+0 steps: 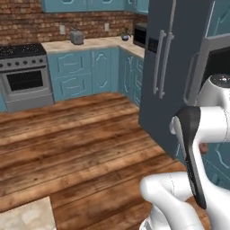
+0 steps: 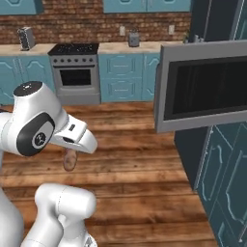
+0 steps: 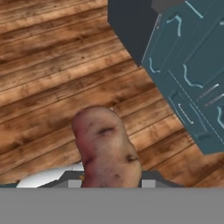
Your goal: Pick the potato from the counter and place it in the microwave. Then turn on the microwave.
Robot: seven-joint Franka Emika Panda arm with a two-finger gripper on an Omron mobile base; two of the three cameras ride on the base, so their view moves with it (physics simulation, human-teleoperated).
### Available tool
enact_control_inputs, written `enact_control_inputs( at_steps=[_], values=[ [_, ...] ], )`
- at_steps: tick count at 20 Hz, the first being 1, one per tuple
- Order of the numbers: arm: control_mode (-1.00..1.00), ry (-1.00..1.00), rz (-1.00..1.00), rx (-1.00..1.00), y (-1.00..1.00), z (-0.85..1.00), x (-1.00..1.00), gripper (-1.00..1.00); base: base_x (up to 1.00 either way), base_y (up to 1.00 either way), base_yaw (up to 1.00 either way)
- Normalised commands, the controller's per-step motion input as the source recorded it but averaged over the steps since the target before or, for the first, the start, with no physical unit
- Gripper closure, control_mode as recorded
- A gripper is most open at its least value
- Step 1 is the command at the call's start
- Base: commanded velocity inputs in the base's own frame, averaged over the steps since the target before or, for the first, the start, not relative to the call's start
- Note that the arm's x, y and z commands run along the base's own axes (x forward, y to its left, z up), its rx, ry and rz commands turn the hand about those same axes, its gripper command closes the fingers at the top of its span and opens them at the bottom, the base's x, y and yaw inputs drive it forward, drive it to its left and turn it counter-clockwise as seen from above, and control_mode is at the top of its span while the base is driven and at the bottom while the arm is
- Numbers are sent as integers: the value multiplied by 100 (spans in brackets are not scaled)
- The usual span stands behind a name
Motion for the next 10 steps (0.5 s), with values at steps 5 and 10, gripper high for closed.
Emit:
enact_control_inputs(
  at_steps=[5,10],
  values=[
    [100,0,0,0,0,0,0,100,-43,-11,-12],
    [100,0,0,0,0,0,0,100,-38,-13,-24]
  ],
)
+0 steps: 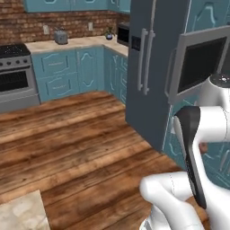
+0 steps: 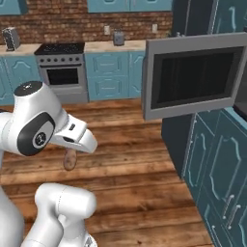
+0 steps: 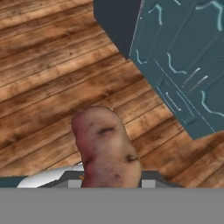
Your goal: Pick the potato from the counter and place it in the microwave. Then turn on the microwave.
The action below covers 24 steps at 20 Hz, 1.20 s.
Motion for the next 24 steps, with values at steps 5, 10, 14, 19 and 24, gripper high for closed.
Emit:
enact_control_inputs(
  at_steps=[5,10,14,19,24],
  values=[
    [100,0,0,0,0,0,0,100,-26,-14,-44],
    [100,0,0,0,0,0,0,100,-11,-15,-52],
    [100,0,0,0,0,0,0,100,-7,-12,-54],
    [100,0,0,0,0,0,0,100,0,-1,-40],
    [100,0,0,0,0,0,0,100,4,0,-43]
  ],
)
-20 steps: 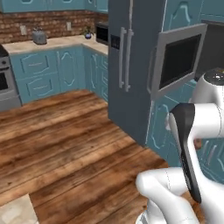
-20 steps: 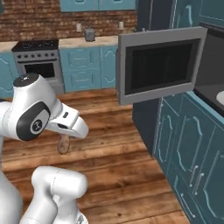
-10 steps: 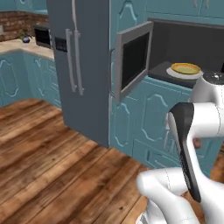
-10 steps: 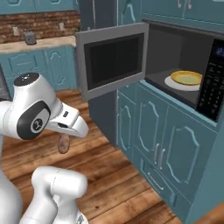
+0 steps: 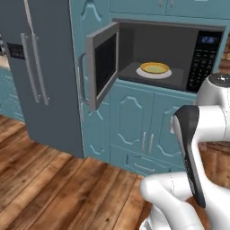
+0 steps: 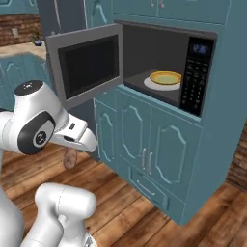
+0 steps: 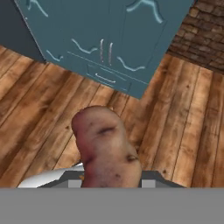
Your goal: Pick the potato from the counter and place it in the microwave. Then turn on the microwave.
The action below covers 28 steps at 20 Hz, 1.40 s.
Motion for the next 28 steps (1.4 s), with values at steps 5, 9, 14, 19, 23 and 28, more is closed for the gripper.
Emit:
enact_control_inputs(
  at_steps=[5,9,14,19,23,28],
  values=[
    [100,0,0,0,0,0,0,100,9,5,-34],
    [100,0,0,0,0,0,0,100,16,12,-39],
    [100,0,0,0,0,0,0,100,10,11,-45],
    [100,0,0,0,0,0,0,100,5,34,-37],
    [100,0,0,0,0,0,0,100,3,46,-16],
    [100,0,0,0,0,0,0,100,10,47,-5]
  ],
)
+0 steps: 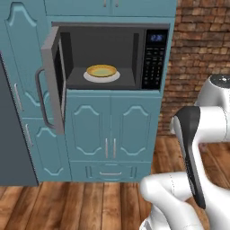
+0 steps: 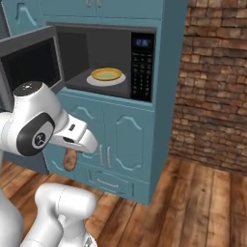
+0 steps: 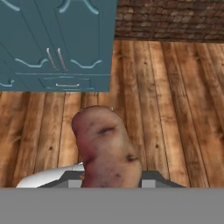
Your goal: Pick the potato from the counter and place it in the microwave. Then turn on the microwave.
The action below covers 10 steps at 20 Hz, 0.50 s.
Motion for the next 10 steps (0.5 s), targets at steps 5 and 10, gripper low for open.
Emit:
enact_control_inputs(
  at_steps=[5,10],
  values=[
    [100,0,0,0,0,0,0,100,33,20,-1],
    [100,0,0,0,0,0,0,100,42,-2,0]
  ],
)
